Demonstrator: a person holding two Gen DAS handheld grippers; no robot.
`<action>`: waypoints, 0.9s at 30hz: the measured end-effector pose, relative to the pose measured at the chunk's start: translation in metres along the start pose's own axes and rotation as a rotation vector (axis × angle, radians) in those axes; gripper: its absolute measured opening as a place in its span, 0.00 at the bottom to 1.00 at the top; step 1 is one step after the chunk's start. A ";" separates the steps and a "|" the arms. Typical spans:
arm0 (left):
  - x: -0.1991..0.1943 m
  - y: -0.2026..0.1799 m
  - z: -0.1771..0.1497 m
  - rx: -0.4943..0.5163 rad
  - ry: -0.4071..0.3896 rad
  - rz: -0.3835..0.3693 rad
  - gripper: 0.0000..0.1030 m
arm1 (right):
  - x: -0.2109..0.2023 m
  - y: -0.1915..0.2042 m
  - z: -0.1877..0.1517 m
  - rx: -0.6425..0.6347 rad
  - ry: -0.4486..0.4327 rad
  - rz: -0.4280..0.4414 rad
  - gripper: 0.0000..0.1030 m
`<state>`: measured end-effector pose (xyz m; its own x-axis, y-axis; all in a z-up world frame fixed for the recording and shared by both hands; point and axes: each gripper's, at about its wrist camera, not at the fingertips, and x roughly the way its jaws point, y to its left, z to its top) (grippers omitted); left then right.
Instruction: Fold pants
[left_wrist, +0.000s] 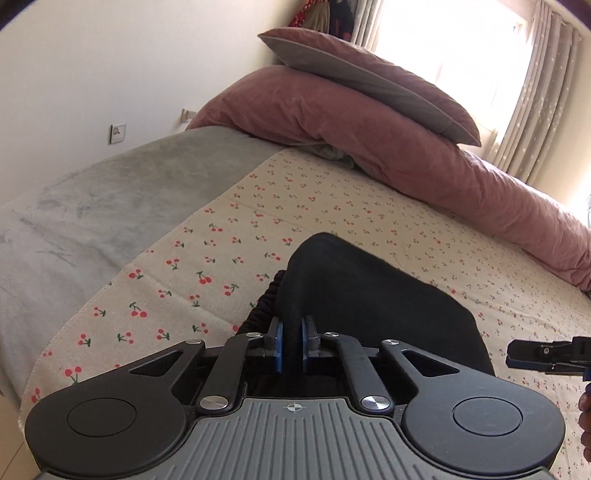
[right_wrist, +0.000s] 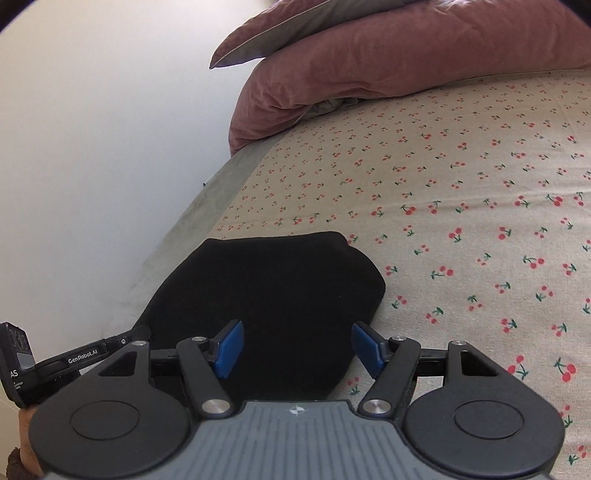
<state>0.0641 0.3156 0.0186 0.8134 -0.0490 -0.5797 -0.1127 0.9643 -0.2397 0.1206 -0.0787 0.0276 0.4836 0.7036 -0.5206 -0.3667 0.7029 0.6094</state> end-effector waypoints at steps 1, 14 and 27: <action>-0.007 0.000 0.002 -0.010 -0.031 -0.008 0.07 | -0.002 -0.002 -0.002 0.007 0.001 0.002 0.65; 0.044 0.039 0.024 -0.034 0.199 -0.130 0.70 | 0.031 -0.033 -0.014 0.187 0.071 0.108 0.67; 0.090 0.069 0.015 -0.191 0.312 -0.322 0.71 | 0.072 -0.067 0.029 0.378 -0.097 0.086 0.40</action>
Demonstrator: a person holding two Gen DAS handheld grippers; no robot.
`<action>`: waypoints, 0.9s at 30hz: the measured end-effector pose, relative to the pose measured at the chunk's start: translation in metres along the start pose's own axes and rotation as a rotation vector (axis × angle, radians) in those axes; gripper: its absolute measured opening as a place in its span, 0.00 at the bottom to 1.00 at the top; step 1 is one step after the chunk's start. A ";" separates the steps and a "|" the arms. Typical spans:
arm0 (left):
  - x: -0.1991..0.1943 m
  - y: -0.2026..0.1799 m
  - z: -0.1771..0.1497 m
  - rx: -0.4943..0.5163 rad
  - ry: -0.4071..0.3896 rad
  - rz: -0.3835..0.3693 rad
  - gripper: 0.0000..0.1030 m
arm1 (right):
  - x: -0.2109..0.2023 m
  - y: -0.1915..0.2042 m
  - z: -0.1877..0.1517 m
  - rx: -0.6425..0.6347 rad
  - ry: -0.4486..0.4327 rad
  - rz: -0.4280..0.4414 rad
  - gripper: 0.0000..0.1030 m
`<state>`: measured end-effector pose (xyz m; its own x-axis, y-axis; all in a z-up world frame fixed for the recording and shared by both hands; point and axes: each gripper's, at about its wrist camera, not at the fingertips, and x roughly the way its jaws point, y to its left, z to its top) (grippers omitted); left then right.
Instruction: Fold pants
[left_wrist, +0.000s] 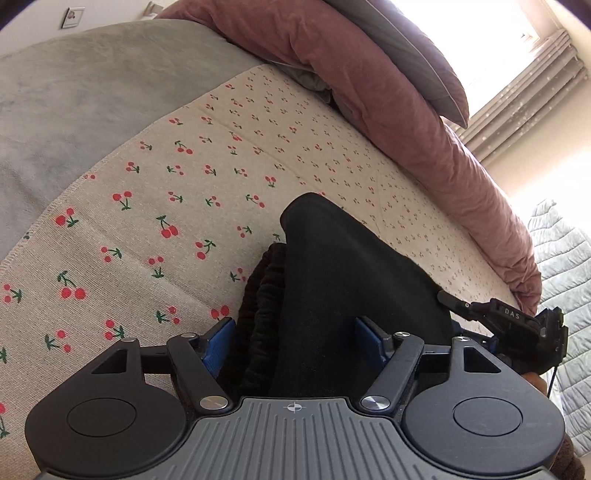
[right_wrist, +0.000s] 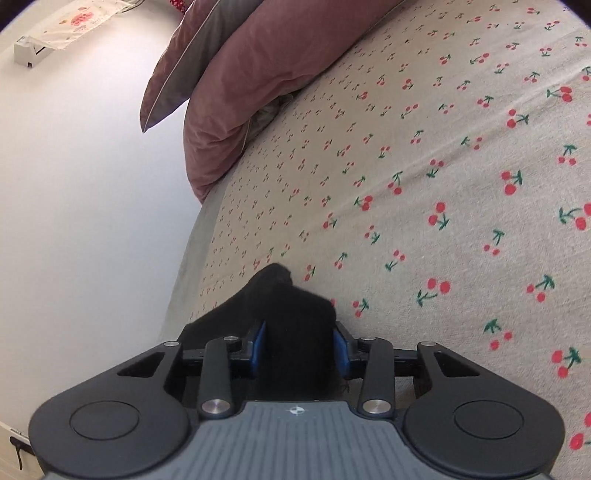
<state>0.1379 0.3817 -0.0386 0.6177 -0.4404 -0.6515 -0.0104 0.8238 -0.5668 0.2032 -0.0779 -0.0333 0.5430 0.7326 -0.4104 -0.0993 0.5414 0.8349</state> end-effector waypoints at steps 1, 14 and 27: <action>0.001 0.003 0.003 -0.001 0.012 -0.011 0.72 | -0.004 -0.002 0.003 0.008 -0.023 -0.010 0.41; 0.026 0.017 0.005 -0.078 0.004 -0.146 0.81 | -0.024 -0.004 -0.055 -0.073 0.141 0.118 0.47; 0.006 -0.045 -0.020 -0.118 -0.137 -0.136 0.27 | -0.069 0.013 -0.045 -0.105 0.054 0.109 0.20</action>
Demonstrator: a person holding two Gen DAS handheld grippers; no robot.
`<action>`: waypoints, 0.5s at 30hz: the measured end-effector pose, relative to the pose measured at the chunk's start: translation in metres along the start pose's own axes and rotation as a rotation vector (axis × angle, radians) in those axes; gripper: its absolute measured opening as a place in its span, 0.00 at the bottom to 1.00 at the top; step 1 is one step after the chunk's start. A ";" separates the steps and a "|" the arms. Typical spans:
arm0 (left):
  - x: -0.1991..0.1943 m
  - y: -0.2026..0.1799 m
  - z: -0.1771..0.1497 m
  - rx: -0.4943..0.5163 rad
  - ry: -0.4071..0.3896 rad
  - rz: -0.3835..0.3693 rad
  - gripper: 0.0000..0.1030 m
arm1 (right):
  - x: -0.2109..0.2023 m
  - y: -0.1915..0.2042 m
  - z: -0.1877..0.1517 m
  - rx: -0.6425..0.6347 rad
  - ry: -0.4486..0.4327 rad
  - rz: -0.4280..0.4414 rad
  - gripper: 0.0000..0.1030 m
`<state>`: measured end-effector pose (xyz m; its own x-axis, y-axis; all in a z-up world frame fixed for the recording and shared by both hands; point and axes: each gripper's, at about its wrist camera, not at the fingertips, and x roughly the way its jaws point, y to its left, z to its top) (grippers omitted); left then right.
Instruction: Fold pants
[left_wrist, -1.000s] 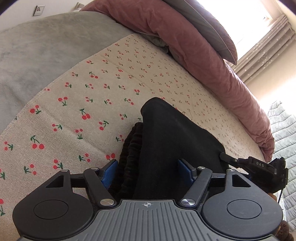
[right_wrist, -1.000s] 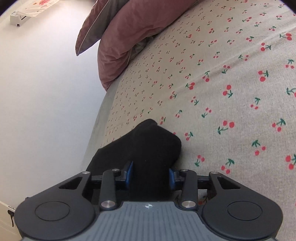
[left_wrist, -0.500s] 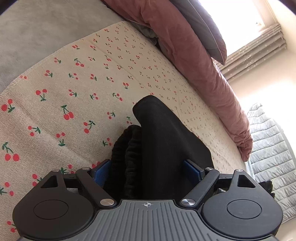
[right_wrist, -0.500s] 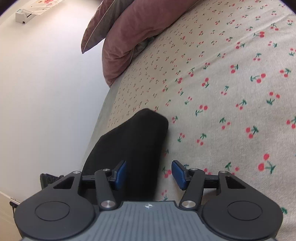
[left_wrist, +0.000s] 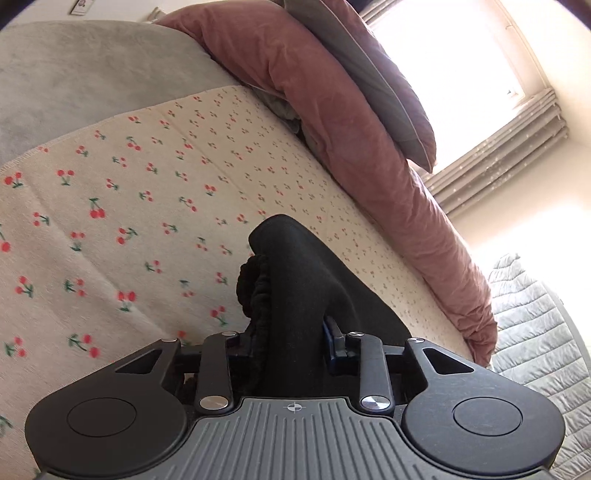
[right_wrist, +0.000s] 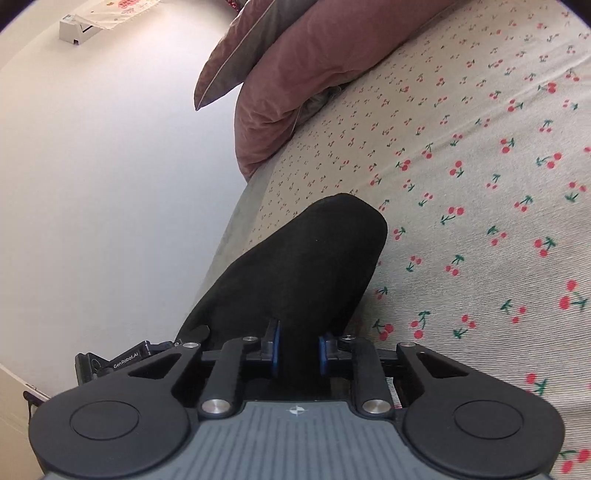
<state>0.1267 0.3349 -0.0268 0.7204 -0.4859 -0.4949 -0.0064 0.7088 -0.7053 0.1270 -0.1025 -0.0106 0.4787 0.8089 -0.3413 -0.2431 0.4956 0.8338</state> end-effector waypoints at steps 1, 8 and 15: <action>0.008 -0.011 -0.004 0.004 0.005 -0.003 0.27 | -0.012 -0.005 0.003 0.002 -0.010 -0.011 0.20; 0.075 -0.085 -0.036 0.070 0.078 -0.047 0.27 | -0.095 -0.049 0.029 0.055 -0.094 -0.124 0.20; 0.145 -0.153 -0.068 0.123 0.150 -0.108 0.27 | -0.163 -0.095 0.050 0.134 -0.216 -0.201 0.20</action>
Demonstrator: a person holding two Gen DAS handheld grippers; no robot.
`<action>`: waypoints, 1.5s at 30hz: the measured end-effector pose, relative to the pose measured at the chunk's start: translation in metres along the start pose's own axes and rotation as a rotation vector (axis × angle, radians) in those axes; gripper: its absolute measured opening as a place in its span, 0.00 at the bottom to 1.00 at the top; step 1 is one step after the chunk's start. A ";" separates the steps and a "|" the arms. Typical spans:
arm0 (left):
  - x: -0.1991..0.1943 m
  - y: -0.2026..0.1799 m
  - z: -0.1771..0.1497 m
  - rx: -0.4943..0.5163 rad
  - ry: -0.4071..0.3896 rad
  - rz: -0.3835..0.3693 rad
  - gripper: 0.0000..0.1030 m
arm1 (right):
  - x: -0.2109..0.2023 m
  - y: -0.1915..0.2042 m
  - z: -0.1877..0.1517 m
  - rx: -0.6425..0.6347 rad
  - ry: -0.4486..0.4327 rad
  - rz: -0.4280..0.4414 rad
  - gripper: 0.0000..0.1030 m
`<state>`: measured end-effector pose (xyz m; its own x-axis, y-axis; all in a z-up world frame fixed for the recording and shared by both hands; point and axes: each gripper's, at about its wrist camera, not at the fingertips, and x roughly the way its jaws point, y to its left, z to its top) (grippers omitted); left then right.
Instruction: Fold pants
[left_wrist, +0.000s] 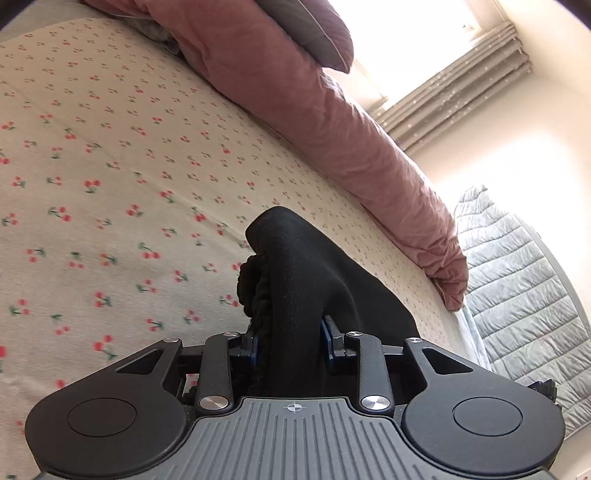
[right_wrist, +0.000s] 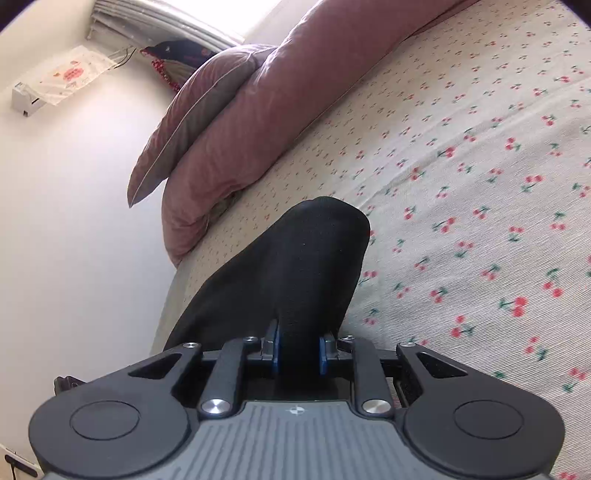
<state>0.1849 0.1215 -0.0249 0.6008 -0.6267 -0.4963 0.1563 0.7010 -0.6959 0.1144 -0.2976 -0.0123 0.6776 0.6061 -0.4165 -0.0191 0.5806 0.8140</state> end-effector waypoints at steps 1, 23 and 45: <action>0.009 -0.007 -0.002 0.004 0.005 -0.009 0.27 | -0.005 -0.007 0.005 0.008 -0.017 -0.007 0.20; 0.129 -0.031 0.011 0.147 -0.115 0.056 0.72 | 0.014 -0.093 0.082 -0.061 -0.256 -0.193 0.48; 0.044 -0.078 -0.073 0.443 0.077 0.331 0.72 | -0.039 -0.017 -0.016 -0.476 -0.057 -0.407 0.55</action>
<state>0.1423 0.0141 -0.0302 0.6178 -0.3602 -0.6990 0.2938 0.9303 -0.2197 0.0768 -0.3223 -0.0163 0.7374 0.2635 -0.6219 -0.0677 0.9450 0.3201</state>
